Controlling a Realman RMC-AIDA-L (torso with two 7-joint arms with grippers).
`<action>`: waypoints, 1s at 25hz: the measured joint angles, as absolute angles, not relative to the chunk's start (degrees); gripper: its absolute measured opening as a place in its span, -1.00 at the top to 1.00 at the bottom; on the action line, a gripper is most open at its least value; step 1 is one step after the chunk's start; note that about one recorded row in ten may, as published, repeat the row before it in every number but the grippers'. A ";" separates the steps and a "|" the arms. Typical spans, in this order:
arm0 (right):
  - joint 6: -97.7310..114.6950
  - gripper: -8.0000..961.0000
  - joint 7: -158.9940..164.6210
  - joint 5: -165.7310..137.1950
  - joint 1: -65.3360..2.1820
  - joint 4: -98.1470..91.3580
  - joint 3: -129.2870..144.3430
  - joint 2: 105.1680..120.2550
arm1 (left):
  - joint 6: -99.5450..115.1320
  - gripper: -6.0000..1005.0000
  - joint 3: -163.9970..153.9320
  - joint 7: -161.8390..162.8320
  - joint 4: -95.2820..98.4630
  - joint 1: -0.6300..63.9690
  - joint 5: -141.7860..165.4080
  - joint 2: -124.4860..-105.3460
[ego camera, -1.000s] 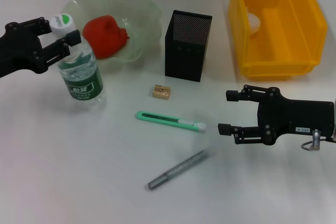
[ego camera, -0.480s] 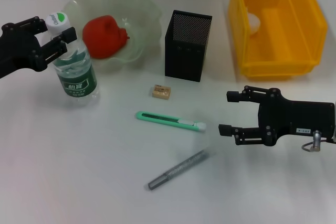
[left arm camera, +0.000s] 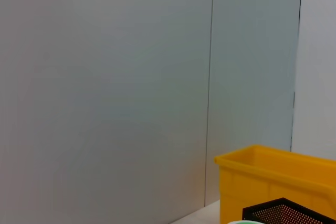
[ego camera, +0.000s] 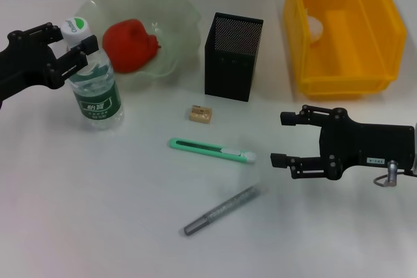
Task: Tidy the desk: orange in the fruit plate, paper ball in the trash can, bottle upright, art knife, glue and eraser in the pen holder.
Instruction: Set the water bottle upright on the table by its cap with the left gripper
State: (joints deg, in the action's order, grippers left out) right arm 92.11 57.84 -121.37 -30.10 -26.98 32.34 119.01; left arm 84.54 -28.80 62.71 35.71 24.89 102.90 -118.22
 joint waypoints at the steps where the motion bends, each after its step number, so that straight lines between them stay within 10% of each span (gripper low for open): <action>1: 92.00 -0.72 57.84 -121.37 -30.13 -26.98 32.34 119.00 | 84.54 0.08 -28.80 62.71 35.71 24.89 102.90 -118.22; 25: 91.66 -0.72 57.84 -121.37 -30.22 -27.08 32.34 119.00 | 83.63 0.07 -29.14 62.22 35.03 25.14 102.73 -118.21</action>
